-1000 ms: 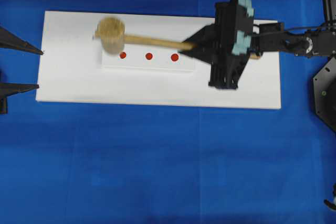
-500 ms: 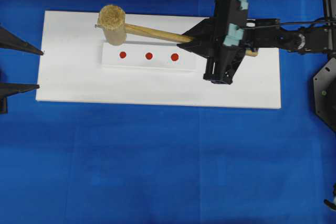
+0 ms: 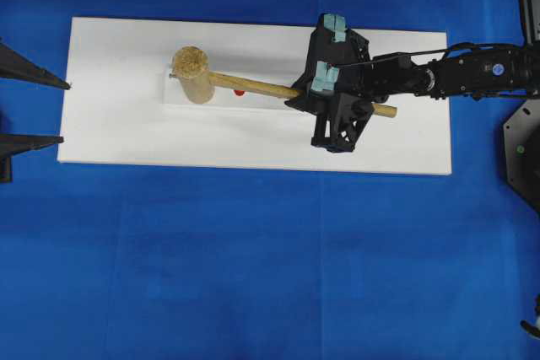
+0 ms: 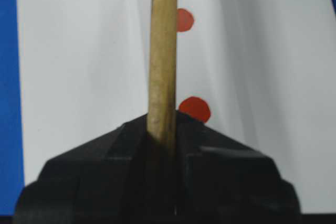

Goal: Hit the mark with a hammer.
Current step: 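Swing the mallet head down onto the red dots with the right gripper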

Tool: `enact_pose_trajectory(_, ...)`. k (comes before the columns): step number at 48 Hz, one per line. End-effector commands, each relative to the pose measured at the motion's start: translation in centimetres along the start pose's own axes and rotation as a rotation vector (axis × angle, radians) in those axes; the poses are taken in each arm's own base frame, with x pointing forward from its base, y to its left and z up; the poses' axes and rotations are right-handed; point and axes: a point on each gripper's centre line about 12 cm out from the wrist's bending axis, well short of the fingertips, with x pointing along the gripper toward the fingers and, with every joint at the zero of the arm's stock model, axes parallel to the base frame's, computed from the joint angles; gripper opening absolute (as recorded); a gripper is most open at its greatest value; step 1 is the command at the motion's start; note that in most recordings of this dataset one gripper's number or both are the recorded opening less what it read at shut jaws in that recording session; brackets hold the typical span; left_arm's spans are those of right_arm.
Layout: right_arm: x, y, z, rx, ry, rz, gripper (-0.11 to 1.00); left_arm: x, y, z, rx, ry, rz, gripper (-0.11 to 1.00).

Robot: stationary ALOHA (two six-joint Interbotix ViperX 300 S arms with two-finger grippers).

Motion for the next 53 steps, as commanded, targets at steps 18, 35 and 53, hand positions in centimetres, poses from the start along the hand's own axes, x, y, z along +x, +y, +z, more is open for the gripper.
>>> enact_pose_trajectory(18,-6.7,0.6,4.1,-0.013,-0.234,-0.014,0.01,0.1,0.0,-0.1,-0.004,0.006,-0.002,0.72)
enact_pose_trajectory(35,-10.2,0.3,2.7,-0.003,-0.298,-0.028,0.01,0.2,0.0,-0.2,-0.005,0.009,-0.001,0.72)
enact_pose_trajectory(53,-7.3,-0.1,-0.2,-0.007,-0.171,-0.051,0.01,0.1,0.0,-0.2,-0.005,0.008,-0.001,0.72)
